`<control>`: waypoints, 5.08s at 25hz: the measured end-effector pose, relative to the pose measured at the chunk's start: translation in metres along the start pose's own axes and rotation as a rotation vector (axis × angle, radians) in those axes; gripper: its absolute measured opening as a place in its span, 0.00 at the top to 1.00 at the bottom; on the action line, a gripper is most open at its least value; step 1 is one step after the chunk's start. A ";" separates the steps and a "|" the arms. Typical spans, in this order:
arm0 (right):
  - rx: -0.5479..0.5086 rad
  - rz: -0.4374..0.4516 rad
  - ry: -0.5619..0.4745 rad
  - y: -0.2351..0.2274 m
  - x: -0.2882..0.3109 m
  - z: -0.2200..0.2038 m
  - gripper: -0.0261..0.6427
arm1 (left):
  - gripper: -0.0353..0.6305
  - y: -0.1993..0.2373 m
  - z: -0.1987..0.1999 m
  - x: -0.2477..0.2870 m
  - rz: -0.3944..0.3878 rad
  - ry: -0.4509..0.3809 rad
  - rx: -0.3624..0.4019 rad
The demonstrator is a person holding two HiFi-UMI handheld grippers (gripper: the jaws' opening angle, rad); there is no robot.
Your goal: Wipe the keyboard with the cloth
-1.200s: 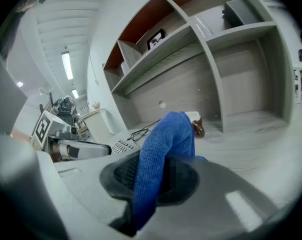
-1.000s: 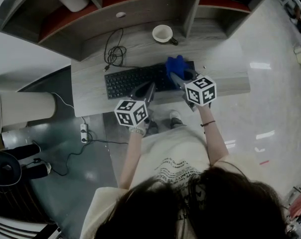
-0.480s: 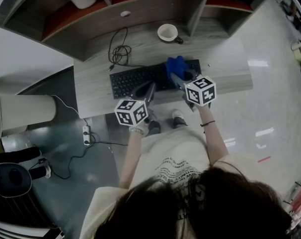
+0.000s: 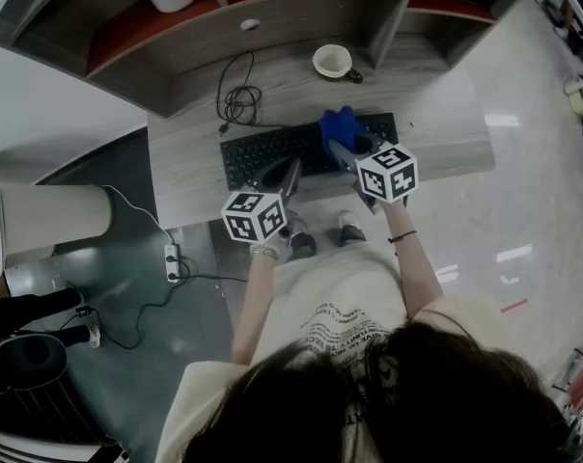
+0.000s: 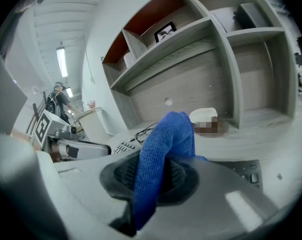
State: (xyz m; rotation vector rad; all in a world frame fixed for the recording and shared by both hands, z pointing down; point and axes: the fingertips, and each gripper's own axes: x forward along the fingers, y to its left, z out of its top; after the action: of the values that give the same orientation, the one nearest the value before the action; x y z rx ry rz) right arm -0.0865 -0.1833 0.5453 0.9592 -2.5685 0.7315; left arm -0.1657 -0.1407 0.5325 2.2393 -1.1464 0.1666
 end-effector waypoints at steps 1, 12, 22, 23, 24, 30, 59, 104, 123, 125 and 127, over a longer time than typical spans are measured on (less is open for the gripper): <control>0.000 0.001 0.001 0.001 0.001 0.000 0.87 | 0.94 0.001 0.000 -0.001 0.000 0.001 0.000; -0.006 0.014 0.004 0.016 0.015 0.001 0.87 | 0.94 0.014 0.000 -0.011 0.007 -0.002 -0.003; -0.005 0.023 0.005 0.026 0.025 0.002 0.87 | 0.94 0.025 -0.002 -0.018 0.006 0.005 -0.009; -0.007 0.025 0.005 0.027 0.027 0.003 0.87 | 0.94 0.026 -0.002 -0.020 0.007 0.005 -0.010; -0.008 0.028 0.006 0.029 0.029 0.003 0.87 | 0.94 0.028 -0.001 -0.021 0.009 0.004 -0.010; -0.012 0.038 0.010 0.039 0.039 0.002 0.87 | 0.94 0.042 0.001 -0.032 0.025 -0.005 -0.018; -0.006 0.055 0.019 0.076 0.074 -0.001 0.87 | 0.94 0.077 0.000 -0.064 0.029 0.006 -0.015; -0.071 0.219 0.073 0.173 0.151 -0.005 0.87 | 0.94 0.142 -0.003 -0.146 0.154 -0.044 -0.039; -0.070 0.293 0.078 0.204 0.168 -0.006 0.87 | 0.94 0.156 -0.008 -0.171 0.215 -0.062 -0.049; -0.064 0.304 0.077 0.208 0.170 -0.006 0.87 | 0.94 0.157 -0.008 -0.173 0.217 -0.062 -0.049; -0.057 0.316 0.076 0.212 0.171 -0.005 0.87 | 0.94 0.158 -0.008 -0.175 0.220 -0.062 -0.050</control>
State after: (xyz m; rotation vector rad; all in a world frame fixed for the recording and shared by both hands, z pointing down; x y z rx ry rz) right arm -0.3544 -0.1325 0.5494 0.5022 -2.6869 0.7531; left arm -0.3941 -0.0836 0.5468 2.0844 -1.4143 0.1559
